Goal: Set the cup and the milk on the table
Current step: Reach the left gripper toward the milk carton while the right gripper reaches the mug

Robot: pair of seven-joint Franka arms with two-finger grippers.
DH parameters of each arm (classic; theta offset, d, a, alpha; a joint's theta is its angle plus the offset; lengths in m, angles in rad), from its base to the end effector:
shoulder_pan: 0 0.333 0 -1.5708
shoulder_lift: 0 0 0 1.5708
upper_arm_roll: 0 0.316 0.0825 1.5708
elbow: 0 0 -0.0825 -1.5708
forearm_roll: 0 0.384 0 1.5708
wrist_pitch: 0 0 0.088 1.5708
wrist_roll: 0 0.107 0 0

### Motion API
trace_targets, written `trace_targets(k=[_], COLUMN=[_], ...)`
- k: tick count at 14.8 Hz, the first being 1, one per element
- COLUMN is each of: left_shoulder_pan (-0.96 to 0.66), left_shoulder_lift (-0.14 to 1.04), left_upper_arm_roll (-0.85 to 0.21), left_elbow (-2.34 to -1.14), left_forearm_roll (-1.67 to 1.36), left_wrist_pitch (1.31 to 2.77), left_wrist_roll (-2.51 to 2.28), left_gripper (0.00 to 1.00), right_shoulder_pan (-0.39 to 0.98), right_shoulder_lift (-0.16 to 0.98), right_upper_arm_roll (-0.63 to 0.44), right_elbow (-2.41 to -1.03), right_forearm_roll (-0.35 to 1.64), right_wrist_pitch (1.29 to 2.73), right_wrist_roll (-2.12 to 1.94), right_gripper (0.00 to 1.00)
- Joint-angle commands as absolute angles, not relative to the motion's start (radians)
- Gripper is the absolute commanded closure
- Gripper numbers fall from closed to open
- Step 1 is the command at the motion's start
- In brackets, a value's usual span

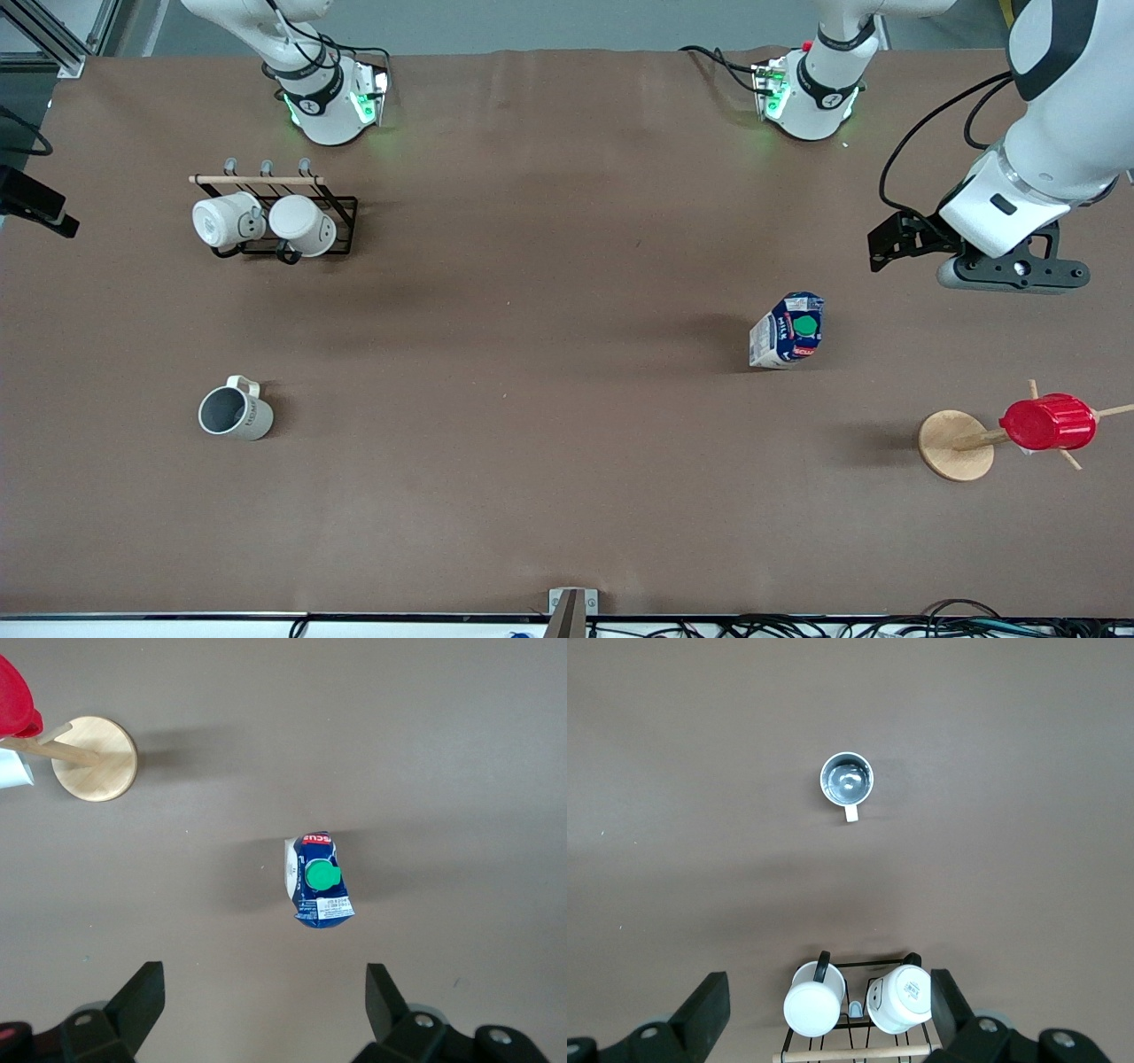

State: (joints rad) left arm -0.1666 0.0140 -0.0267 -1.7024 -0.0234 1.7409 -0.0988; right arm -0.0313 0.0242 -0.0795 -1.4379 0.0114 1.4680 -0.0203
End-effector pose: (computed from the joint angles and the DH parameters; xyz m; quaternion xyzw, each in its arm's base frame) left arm 0.5584 -0.1114 0.5689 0.9988 -0.0454 0.0104 0.0134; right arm 0.5483 -0.0590 0.6641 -0.9990 0.0446 -0.0033 0.0045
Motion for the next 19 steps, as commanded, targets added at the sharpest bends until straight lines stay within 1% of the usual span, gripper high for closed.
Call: trace_targets(k=[1, 8, 11, 14, 16, 19], left_shoulder_pan=[-0.169, -0.169, -0.166, -0.164, -0.167, -0.172], left_shoulder_lift=[0.025, 0.040, 0.054, 0.070, 0.086, 0.120], left_upper_arm_roll=[-0.026, -0.026, -0.026, -0.026, -0.026, -0.026], left_elbow=[-1.678, -1.671, -1.671, -1.671, -1.671, -1.671], left_forearm_roll=[-0.028, -0.032, -0.034, -0.034, -0.034, -0.034], left_wrist_pitch=[1.744, 1.746, 1.753, 1.785, 1.812, 1.845], left_wrist_roll=[-0.098, -0.097, -0.094, -0.087, -0.090, -0.107], left_gripper=[0.00, 0.00, 0.00, 0.00, 0.00, 0.00], right_shoulder_pan=[-0.038, -0.041, -0.049, -0.048, -0.041, -0.046], right_shoulder_lift=[0.011, 0.012, 0.037, 0.129, 0.204, 0.303], right_upper_arm_roll=[-0.069, -0.072, -0.075, -0.075, -0.075, -0.074], right_elbow=[-1.456, -1.457, -1.456, -1.462, -1.474, -1.529], right_forearm_roll=[-0.005, -0.005, 0.006, 0.006, 0.006, 0.009], right_wrist_pitch=[1.470, 1.473, 1.486, 1.531, 1.610, 1.761], right_wrist_roll=[-0.005, -0.011, -0.018, -0.028, -0.049, -0.052], right_gripper=[0.00, 0.00, 0.00, 0.00, 0.00, 0.00])
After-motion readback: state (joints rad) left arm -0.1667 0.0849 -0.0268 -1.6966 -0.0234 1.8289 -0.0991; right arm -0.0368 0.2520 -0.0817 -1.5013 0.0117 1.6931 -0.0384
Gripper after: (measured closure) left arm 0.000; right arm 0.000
